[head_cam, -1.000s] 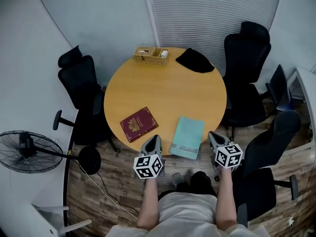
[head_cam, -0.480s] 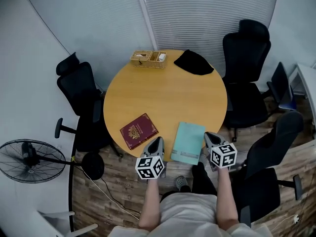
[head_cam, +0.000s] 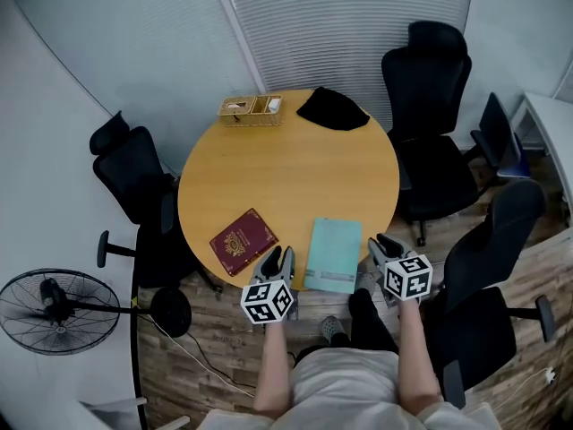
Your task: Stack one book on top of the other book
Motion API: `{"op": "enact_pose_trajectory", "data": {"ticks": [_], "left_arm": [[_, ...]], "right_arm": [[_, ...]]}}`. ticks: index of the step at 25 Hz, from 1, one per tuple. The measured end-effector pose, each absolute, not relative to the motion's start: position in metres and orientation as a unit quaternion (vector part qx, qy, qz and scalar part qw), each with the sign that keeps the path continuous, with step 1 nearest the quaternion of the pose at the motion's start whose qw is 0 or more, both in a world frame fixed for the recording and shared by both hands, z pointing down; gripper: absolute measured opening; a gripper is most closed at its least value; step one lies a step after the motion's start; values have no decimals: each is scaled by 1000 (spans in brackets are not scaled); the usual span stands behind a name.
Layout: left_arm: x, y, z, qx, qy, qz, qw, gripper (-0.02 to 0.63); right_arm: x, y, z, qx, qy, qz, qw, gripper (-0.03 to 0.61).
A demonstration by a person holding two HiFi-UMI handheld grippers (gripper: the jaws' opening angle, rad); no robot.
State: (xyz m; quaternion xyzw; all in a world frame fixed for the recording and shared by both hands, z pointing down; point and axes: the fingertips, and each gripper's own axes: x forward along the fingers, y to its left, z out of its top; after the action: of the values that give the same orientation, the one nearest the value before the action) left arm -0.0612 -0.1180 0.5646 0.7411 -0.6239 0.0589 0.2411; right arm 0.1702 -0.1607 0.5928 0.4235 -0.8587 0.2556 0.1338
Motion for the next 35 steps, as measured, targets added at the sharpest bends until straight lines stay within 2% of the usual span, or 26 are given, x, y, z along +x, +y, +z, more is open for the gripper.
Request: {"op": "enact_pose_trajectory", "data": {"ticks": [1, 3, 6, 9, 35], "left_arm": [[-60, -116, 567, 741, -623, 60, 244, 141], [-55, -114, 572, 743, -619, 65, 246, 155], [-45, -112, 582, 751, -602, 75, 260, 183], [-38, -107, 589, 757, -589, 75, 271, 192], [-11, -119, 713, 727, -552, 195, 360, 209]], "right_arm": [[172, -157, 596, 425, -856, 264, 127, 116], [173, -152, 603, 427, -851, 280, 121, 147], [176, -147, 615, 433, -839, 310, 108, 242], [177, -141, 623, 435, -831, 334, 92, 268], [139, -119, 749, 397, -786, 438, 182, 275]]}}
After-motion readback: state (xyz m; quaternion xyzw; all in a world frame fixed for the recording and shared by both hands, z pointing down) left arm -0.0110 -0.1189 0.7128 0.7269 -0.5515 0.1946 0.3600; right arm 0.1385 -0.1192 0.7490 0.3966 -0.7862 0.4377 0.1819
